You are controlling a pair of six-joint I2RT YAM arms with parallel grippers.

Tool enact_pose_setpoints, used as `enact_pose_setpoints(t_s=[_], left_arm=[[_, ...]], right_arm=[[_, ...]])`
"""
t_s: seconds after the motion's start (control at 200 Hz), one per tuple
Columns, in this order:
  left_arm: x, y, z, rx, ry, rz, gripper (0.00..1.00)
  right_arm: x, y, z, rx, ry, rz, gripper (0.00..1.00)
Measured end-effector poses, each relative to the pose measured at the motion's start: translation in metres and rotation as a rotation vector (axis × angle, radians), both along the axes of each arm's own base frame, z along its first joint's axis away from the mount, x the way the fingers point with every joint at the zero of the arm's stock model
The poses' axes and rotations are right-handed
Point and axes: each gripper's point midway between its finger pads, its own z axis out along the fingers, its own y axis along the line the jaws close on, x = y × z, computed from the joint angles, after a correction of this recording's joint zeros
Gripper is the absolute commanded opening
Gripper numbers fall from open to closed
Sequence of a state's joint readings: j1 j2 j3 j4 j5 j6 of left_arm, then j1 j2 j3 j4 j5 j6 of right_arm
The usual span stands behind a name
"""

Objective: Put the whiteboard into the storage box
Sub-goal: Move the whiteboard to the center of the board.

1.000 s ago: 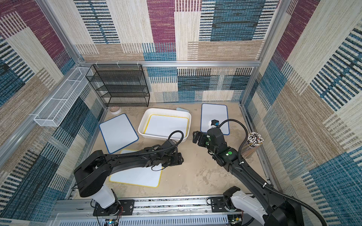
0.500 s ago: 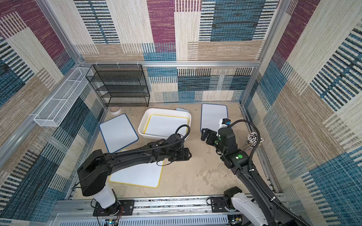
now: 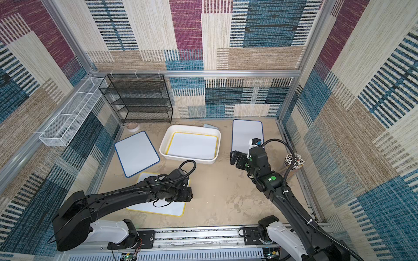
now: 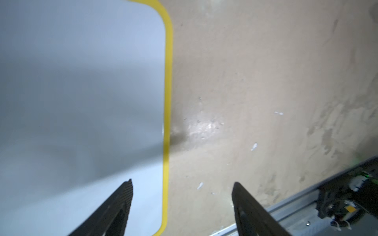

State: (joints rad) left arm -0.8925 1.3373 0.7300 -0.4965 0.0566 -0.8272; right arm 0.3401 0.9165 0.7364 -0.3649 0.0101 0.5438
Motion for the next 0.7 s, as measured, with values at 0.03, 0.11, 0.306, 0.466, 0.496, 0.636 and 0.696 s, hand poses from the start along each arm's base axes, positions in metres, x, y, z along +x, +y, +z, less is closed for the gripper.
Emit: enact_pose_setpoints(t_s=[0.03, 0.11, 0.306, 0.466, 0.496, 0.636, 0.696], left_arm=[[-0.002, 0.003, -0.003, 0.004, 0.003, -0.001, 0.79], [-0.006, 0.007, -0.009, 0.008, 0.006, -0.009, 0.79], [-0.003, -0.011, -0.016, -0.058, 0.016, -0.045, 0.79], [0.006, -0.04, -0.016, -0.161, 0.006, -0.075, 0.78], [0.007, -0.045, -0.016, -0.176, 0.004, -0.079, 0.78], [0.013, -0.078, -0.014, -0.262, -0.009, -0.123, 0.78], [0.016, -0.092, -0.011, -0.286, -0.015, -0.139, 0.78]], right_arm=[[0.0, 0.0, 0.0, 0.001, -0.002, 0.001, 1.0], [0.0, 0.001, 0.0, 0.0, -0.004, 0.003, 1.0], [0.0, 0.002, 0.001, 0.008, -0.012, 0.01, 1.0], [-0.002, 0.001, 0.005, 0.012, -0.024, 0.01, 1.0], [-0.002, 0.001, 0.006, 0.013, -0.026, 0.01, 1.0], [-0.003, 0.001, 0.008, 0.018, -0.029, 0.007, 1.0], [-0.003, 0.001, 0.01, 0.018, -0.03, 0.007, 1.0]])
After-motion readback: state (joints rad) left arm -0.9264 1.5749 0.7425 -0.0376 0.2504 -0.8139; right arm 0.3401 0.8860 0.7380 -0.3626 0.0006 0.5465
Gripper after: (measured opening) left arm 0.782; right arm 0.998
